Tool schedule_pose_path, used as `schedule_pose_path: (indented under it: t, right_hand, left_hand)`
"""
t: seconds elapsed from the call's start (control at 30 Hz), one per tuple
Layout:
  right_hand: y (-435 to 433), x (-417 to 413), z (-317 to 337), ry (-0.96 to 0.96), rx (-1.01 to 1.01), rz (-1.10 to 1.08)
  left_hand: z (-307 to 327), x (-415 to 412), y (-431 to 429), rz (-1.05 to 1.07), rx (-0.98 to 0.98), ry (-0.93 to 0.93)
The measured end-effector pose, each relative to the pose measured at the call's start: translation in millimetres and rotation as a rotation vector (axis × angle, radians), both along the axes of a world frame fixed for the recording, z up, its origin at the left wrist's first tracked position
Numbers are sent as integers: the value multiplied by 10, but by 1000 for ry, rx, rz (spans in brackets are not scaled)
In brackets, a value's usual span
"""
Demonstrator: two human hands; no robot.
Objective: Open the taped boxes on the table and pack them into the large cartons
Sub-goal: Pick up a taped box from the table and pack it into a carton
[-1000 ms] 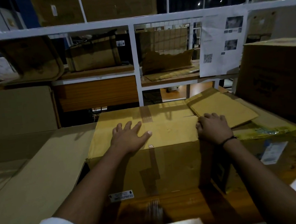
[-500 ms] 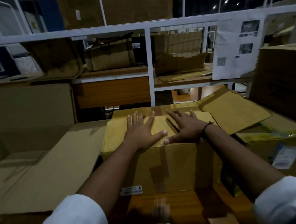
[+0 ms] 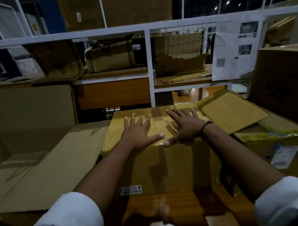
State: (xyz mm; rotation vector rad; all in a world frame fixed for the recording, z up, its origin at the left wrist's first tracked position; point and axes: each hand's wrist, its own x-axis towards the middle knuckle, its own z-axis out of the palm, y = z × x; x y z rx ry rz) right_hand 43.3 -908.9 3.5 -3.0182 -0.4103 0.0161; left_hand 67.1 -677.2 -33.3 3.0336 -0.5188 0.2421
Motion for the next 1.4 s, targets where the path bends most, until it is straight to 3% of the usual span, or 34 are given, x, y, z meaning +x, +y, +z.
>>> schedule_pose_path:
  t: [0.1, 0.27, 0.53, 0.7, 0.77, 0.87, 0.97, 1.1, 1.2, 1.27, 1.4]
  right_hand:
    - [13, -12, -24, -27, -5, 5]
    - [52, -101, 21, -70, -52, 3]
    - [223, -363, 220, -398, -227, -62]
    - [280, -666, 617, -619, -68, -16]
    - [248, -817, 736, -620, -22, 38]
    - [234, -1059, 852, -439, -19, 128]
    - [223, -1292, 867, -133, 102, 129]
    - [264, -1468, 603, 380, 110, 80]
    - [331, -1397, 149, 402, -104, 153]
    - [412, -1281, -159, 277, -139, 186]
    - [501, -1063, -497, -60, -92, 112]
  left_hand:
    - [22, 13, 9, 3, -14, 70]
    - [65, -28, -44, 5, -30, 15]
    - [469, -249, -84, -28, -157, -517]
    - [723, -533, -125, 41, -148, -707]
    - [851, -759, -129, 47, -150, -629]
    - [1012, -1164, -121, 102, -107, -369]
    - [1070, -1516, -41, 50, -41, -13]
    - [900, -1753, 9, -41, -199, 472]
    - [429, -1571, -9, -82, -36, 427]
    - [99, -1454, -24, -61, 30, 257]
    - [-388, -1344, -47, -43, -40, -18]
